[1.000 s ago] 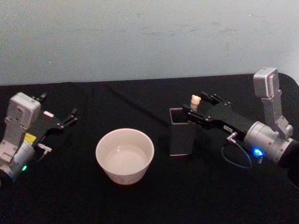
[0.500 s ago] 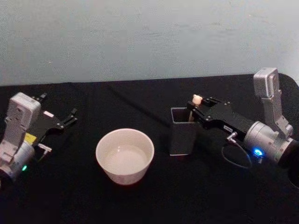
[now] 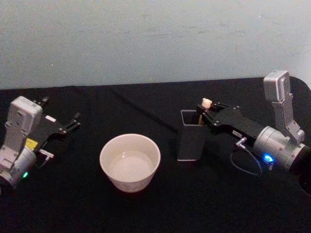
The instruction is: Pick up the stirring spoon with one hand, stir inside the cup, then place it back in its original position.
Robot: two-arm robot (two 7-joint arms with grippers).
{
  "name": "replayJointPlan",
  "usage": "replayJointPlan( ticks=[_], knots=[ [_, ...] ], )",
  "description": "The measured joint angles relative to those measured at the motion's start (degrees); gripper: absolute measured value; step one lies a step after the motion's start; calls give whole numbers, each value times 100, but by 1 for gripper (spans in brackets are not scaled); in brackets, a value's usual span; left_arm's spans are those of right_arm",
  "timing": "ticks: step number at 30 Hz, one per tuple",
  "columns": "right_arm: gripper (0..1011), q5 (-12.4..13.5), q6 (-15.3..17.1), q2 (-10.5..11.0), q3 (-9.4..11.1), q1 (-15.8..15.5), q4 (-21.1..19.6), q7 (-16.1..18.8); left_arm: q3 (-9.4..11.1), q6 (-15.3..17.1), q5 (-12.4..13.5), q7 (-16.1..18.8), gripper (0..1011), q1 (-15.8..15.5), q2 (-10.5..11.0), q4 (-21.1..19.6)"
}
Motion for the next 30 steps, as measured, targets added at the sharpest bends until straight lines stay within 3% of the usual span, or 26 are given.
replayJointPlan(
  ticks=[19, 30],
  knots=[
    [211, 17, -8, 18, -2, 0, -14, 63, 0, 0, 0, 0, 1001, 0, 0, 0],
    [210, 233, 52, 106, 55, -78, -315, 126, 0, 0, 0, 0, 1001, 0, 0, 0]
  ],
)
